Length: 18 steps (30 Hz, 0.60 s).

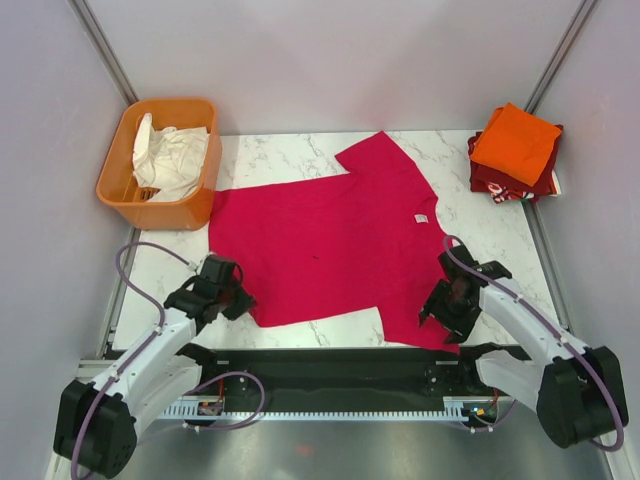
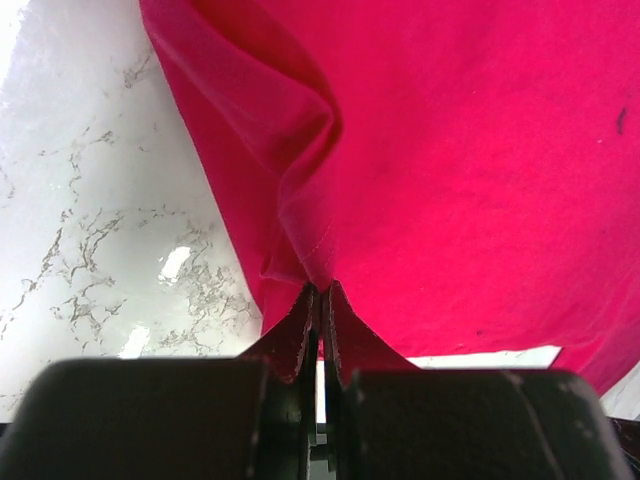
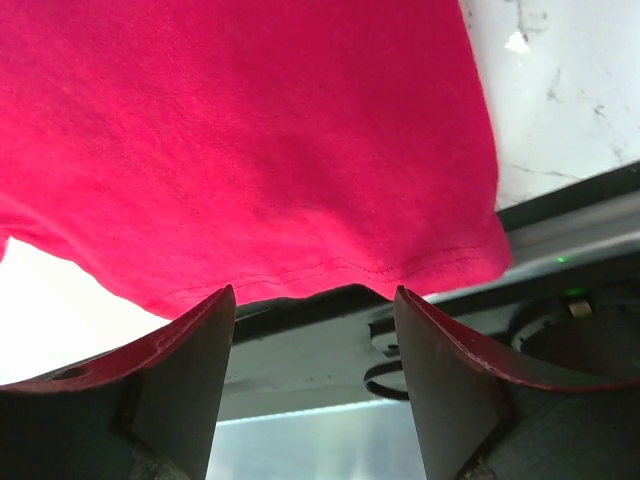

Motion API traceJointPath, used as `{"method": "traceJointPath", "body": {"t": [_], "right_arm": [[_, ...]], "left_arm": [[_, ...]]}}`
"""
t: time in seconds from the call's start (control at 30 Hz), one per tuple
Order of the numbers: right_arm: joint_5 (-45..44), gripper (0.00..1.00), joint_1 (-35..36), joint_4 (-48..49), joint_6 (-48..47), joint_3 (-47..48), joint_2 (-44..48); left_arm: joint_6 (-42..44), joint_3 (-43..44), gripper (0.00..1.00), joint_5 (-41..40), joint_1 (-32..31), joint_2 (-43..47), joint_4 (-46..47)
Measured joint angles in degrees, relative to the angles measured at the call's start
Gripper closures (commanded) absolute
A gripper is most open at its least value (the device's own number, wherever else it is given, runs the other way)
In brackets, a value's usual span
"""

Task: Fold and stack the t-shirts
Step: Flatten the tshirt out

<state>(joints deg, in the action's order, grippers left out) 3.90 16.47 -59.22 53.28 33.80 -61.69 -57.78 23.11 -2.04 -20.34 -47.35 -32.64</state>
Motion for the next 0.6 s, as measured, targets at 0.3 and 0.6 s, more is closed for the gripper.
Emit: {"method": "traceJointPath", "body": {"t": [0.3, 0.6], "right_arm": [[4.46, 0.35, -2.73, 8.92, 1.68, -10.67, 5.11], [6.36, 0.66, -3.34, 7.89, 1.68, -11.37, 7.17]], "left_arm": [[0.04, -1.16, 0.98, 2.01, 0.02, -2.80, 2.78], [0.07, -2.10, 0.98, 2.51, 0.02, -1.77, 3.19]]}}
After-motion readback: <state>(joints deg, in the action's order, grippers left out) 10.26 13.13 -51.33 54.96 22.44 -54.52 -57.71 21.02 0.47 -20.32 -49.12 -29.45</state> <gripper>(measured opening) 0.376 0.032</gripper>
